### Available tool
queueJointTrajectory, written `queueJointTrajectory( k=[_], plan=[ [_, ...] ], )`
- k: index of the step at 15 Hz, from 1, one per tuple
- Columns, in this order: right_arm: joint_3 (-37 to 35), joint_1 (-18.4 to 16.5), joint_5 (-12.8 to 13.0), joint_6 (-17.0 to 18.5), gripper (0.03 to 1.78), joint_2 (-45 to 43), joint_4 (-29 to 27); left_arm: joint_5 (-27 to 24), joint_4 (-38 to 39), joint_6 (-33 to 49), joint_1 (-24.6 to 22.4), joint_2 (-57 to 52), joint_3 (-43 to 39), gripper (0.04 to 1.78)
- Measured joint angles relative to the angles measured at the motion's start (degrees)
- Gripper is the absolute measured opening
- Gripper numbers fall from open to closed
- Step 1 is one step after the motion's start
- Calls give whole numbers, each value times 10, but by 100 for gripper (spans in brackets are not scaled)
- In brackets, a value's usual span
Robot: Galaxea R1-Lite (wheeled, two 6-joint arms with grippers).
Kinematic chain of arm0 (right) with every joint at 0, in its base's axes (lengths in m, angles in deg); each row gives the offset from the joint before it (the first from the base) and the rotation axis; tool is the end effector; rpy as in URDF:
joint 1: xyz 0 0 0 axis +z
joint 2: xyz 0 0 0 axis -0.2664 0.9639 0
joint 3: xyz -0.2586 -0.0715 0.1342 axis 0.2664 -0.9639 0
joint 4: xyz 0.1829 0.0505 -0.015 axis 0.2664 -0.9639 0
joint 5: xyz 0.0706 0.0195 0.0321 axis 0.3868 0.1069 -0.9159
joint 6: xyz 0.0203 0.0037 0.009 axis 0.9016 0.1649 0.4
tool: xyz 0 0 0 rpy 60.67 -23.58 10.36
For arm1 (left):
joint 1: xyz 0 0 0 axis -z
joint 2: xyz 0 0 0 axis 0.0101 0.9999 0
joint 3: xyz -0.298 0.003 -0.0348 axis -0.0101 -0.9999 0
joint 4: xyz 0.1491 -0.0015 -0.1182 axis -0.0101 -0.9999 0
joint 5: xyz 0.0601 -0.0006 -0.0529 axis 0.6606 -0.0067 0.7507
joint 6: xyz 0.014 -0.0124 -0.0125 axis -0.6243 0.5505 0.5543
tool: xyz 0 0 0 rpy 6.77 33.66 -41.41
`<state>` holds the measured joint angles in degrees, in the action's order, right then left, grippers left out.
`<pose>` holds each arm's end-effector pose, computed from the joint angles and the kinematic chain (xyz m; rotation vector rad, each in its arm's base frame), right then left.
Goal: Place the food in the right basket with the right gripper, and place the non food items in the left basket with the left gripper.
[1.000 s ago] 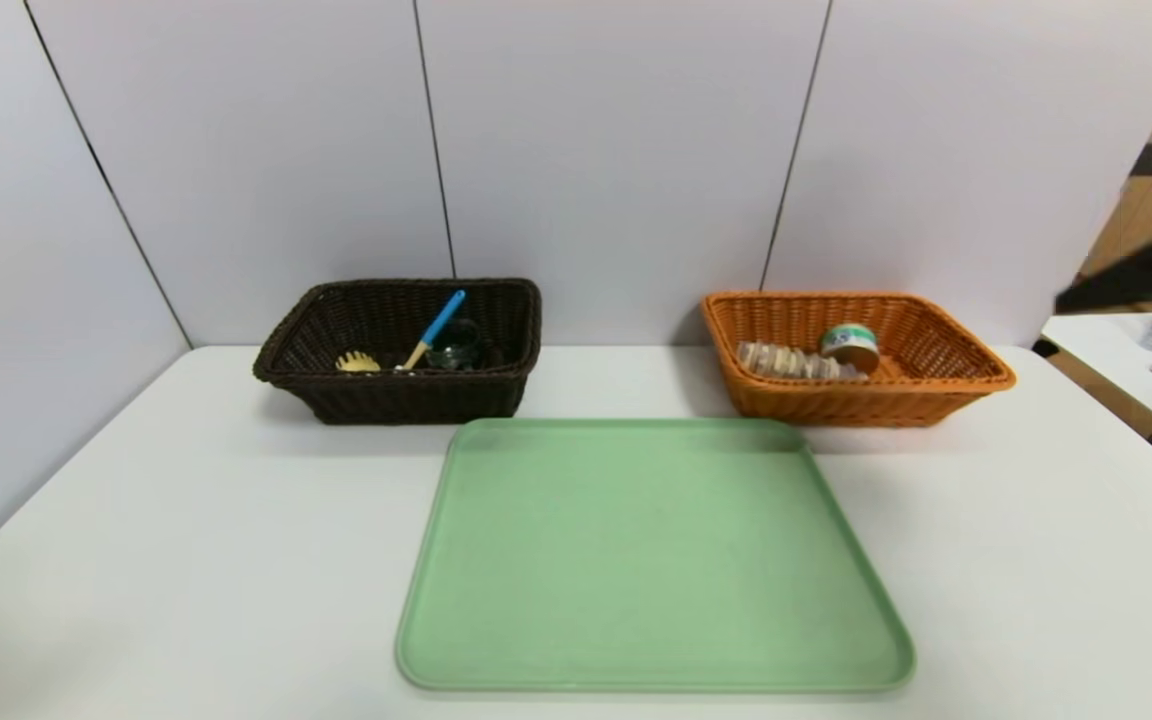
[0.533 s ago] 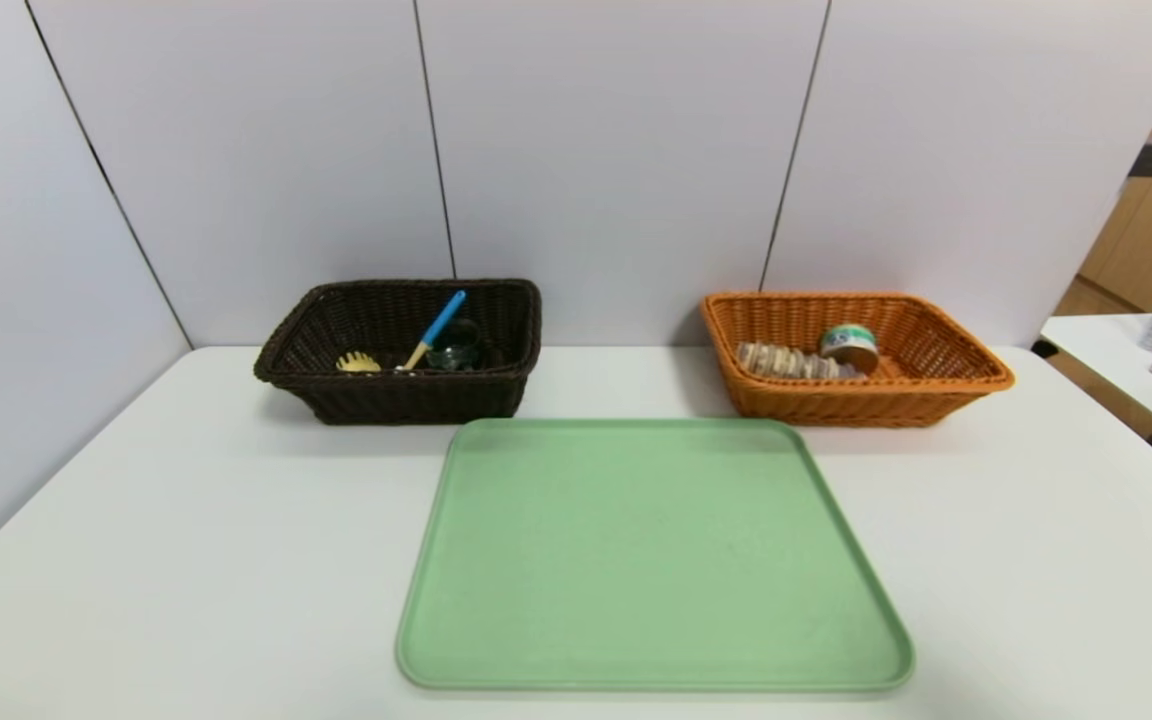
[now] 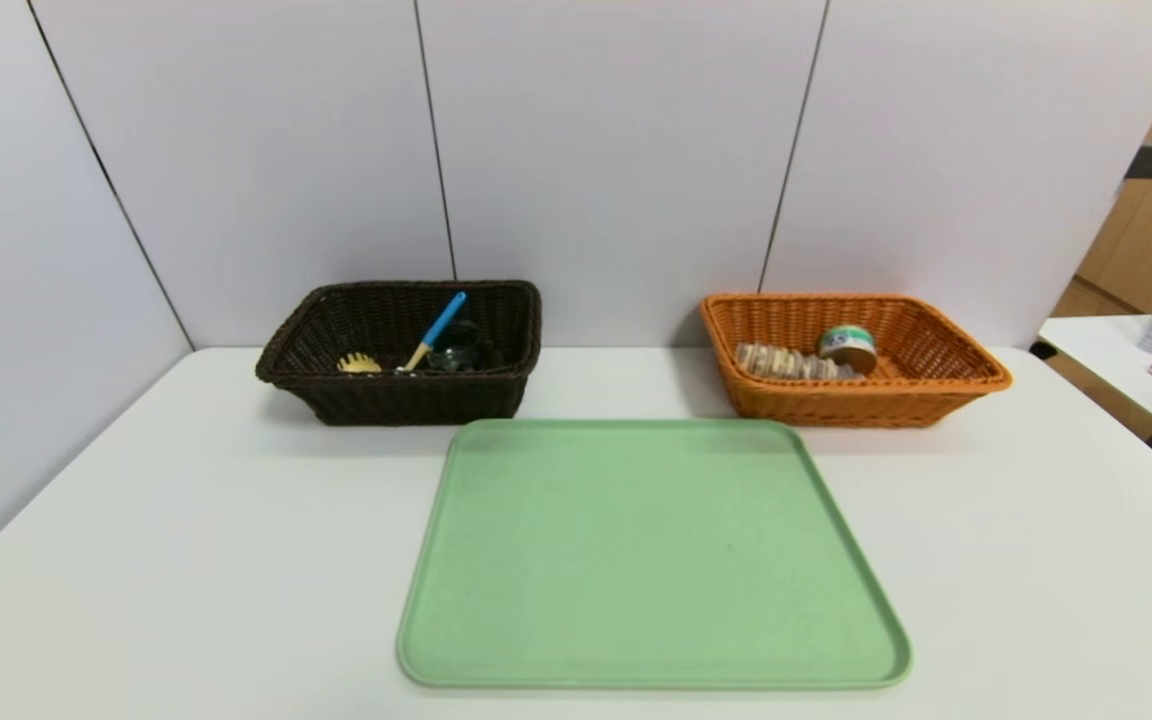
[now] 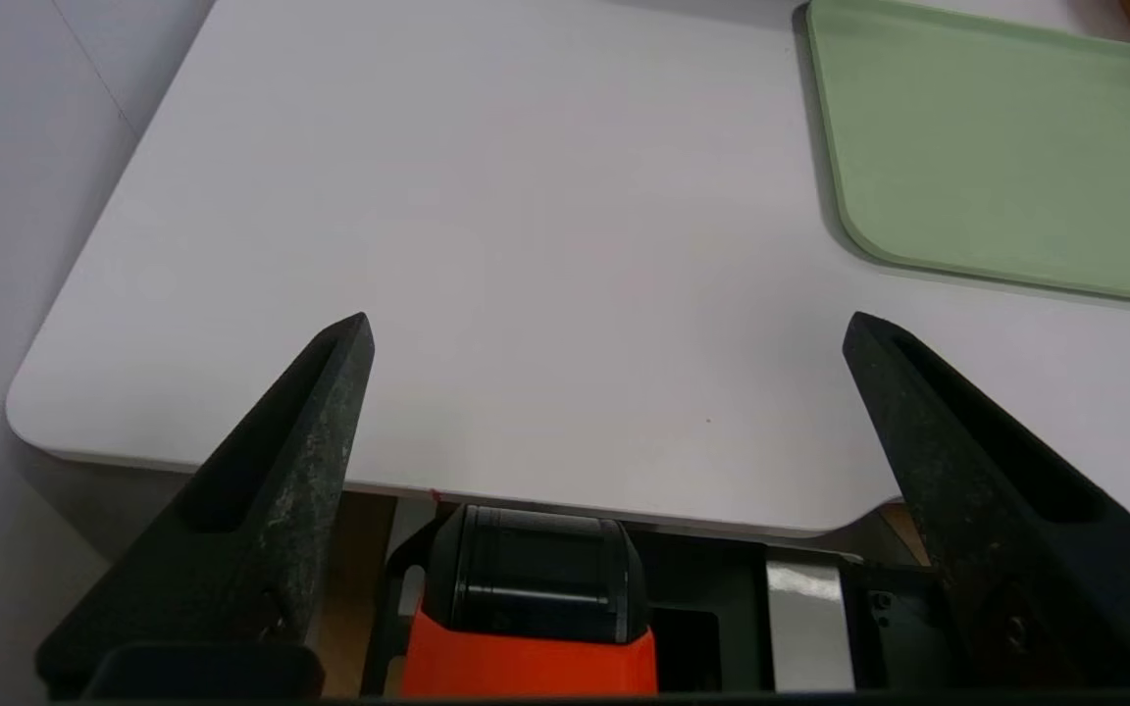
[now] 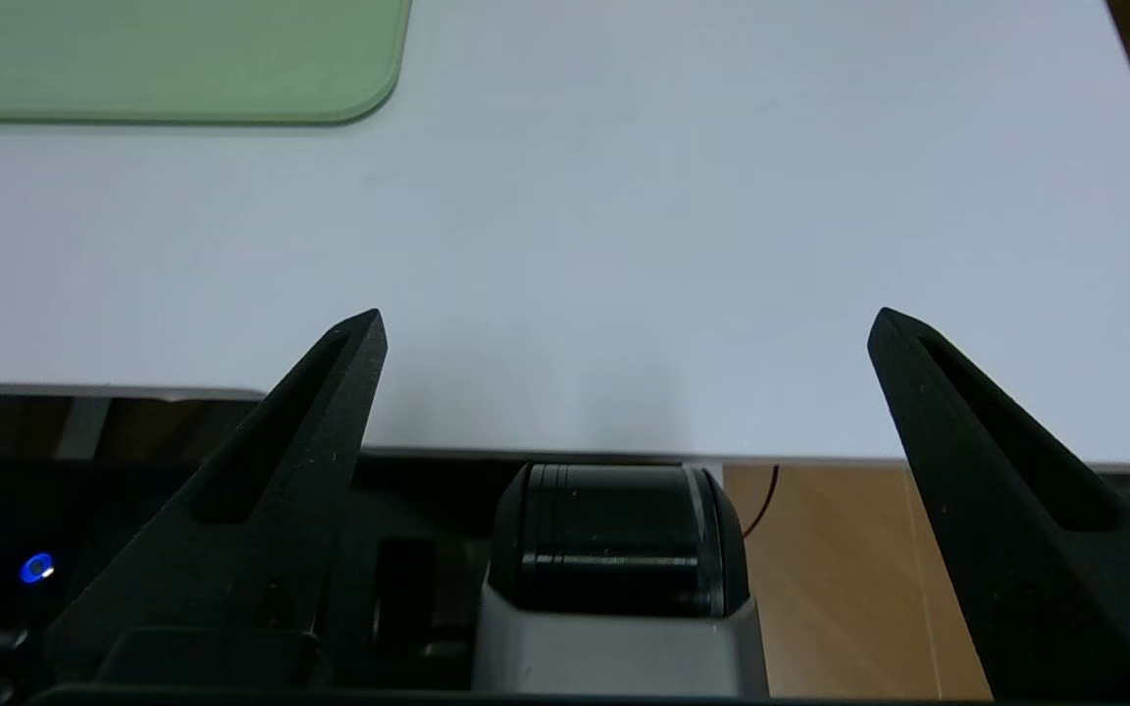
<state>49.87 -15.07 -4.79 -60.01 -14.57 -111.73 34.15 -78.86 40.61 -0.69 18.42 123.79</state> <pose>-0.1041 -0.0007 0.1860 -0.0246 0.4122 0.0138 -0.1202 0.0002 0.2099 -0.1407 0.2569 0.0410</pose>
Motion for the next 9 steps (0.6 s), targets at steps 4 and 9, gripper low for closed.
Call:
queueJointTrajectory(
  k=[4, 9],
  plan=[
    [-164, -1, 15, -52, 169, -94, 257, 2, 181, -97, -1, -85, -146, 169],
    [-389, -1, 8, -92, 169, -119, 626, 2, 516, -144, 0, -113, -386, 169]
  ],
)
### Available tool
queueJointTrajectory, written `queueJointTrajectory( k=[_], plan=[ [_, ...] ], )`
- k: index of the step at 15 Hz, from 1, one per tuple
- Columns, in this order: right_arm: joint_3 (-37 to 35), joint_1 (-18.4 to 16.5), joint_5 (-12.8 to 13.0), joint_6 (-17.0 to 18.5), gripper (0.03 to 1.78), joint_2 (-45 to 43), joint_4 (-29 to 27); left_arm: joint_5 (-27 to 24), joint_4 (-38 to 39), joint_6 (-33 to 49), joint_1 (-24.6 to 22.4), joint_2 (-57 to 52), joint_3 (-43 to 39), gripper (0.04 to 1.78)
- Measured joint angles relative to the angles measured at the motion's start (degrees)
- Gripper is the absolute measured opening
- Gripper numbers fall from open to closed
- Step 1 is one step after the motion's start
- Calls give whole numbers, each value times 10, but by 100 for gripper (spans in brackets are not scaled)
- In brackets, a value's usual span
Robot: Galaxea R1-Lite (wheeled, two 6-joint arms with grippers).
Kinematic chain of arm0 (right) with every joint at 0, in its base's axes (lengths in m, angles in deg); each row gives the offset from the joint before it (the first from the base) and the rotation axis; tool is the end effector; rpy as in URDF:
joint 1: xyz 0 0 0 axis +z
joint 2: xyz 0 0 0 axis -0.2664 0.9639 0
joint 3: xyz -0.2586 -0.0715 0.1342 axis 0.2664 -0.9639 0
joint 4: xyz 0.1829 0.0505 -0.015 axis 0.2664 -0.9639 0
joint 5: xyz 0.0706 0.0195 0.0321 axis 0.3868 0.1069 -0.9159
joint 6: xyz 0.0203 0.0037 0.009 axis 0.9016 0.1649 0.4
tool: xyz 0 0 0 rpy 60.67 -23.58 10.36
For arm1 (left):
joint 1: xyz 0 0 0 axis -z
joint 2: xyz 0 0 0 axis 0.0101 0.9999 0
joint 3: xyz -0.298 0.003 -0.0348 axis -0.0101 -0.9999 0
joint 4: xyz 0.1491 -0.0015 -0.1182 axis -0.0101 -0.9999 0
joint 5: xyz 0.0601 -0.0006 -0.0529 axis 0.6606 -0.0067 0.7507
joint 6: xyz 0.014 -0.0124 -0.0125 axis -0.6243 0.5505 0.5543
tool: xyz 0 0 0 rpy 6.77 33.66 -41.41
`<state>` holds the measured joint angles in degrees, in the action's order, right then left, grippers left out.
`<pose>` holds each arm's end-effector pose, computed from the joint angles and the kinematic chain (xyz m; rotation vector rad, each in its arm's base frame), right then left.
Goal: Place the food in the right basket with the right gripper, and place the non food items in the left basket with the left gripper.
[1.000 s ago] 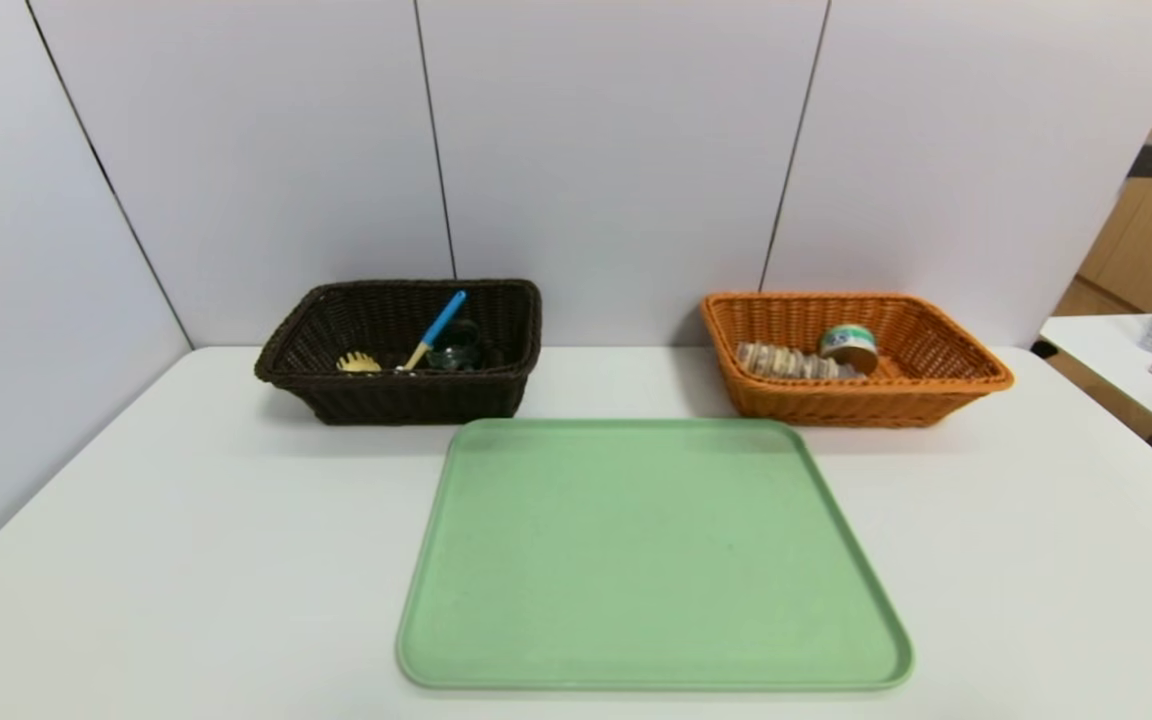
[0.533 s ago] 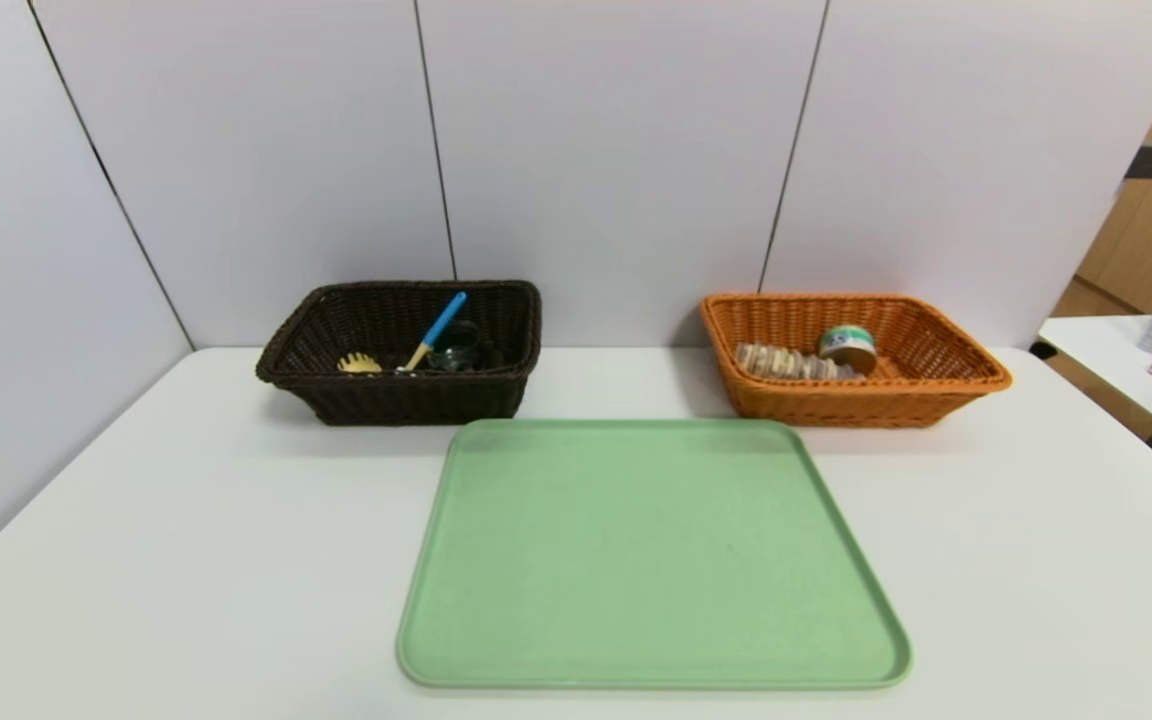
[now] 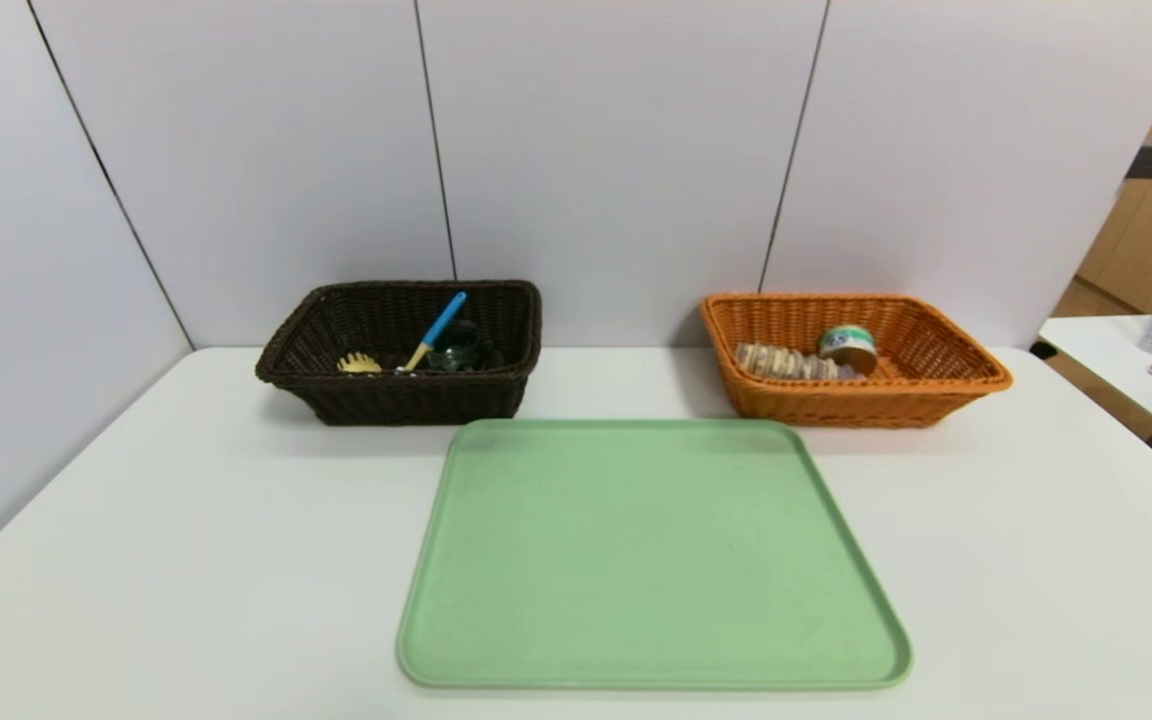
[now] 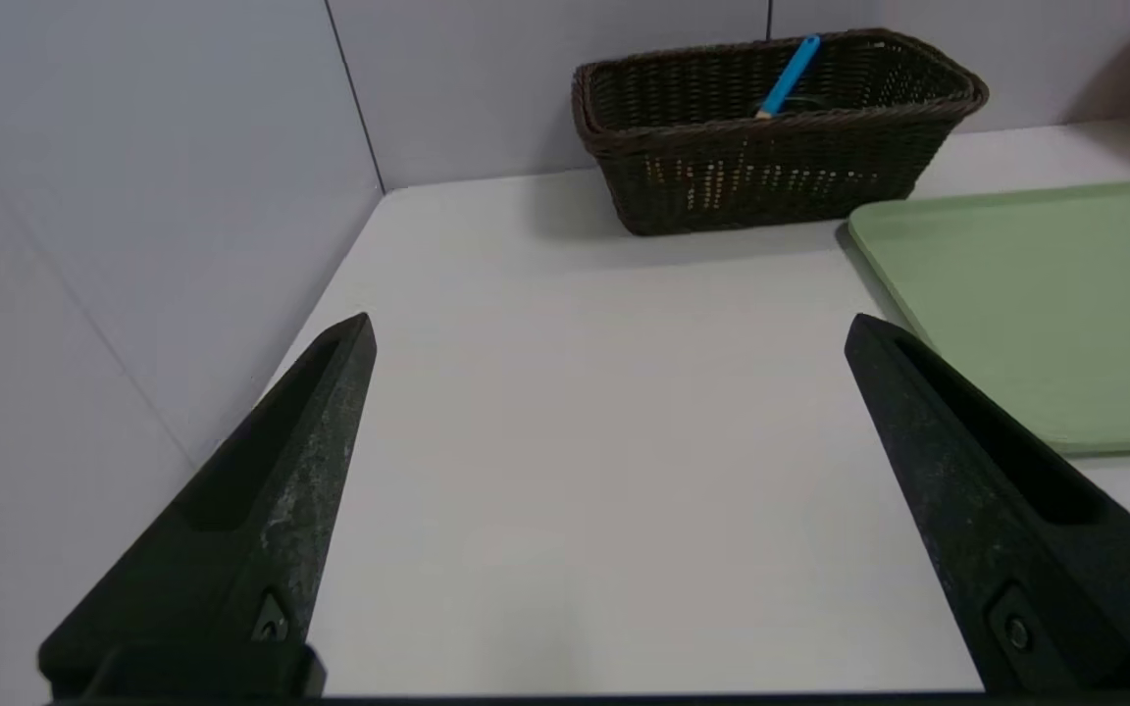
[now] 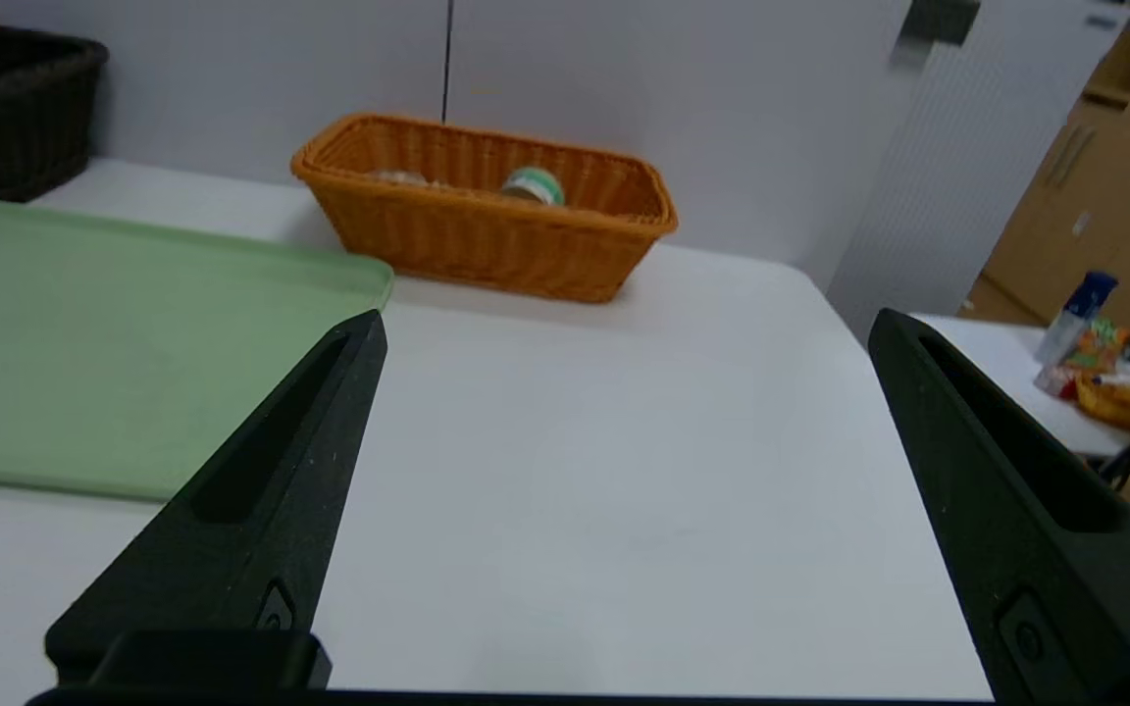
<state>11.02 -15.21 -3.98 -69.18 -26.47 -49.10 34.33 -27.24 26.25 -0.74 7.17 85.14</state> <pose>-0.0401 -0.0005 0.1255 -0.1818 -0.2091 -0.0270 -0.0522 0.0004 0.1405 0.1047 -0.1622 0.0352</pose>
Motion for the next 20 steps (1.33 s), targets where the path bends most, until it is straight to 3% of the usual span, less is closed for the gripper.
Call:
queueJointTrajectory(
  k=[2, 4, 6, 8, 11, 20],
  plan=[
    [-69, 0, -27, -19, 169, -2, 114, -2, 129, -12, 0, -3, -89, 169],
    [-90, 0, -35, -30, 169, -2, 122, -5, 216, -14, 0, -4, -146, 169],
    [-95, 0, -33, -1, 170, -2, 32, -13, 193, -8, 0, -4, -162, 169],
    [-96, 0, -32, 47, 170, -2, -23, -20, 103, 25, 0, -4, -166, 169],
    [-97, 0, -14, 96, 170, -2, -24, -18, 83, 60, 0, -4, -167, 169],
    [-97, 0, -4, 117, 170, -2, -23, -14, 82, 62, 0, -4, -167, 169]
  ],
)
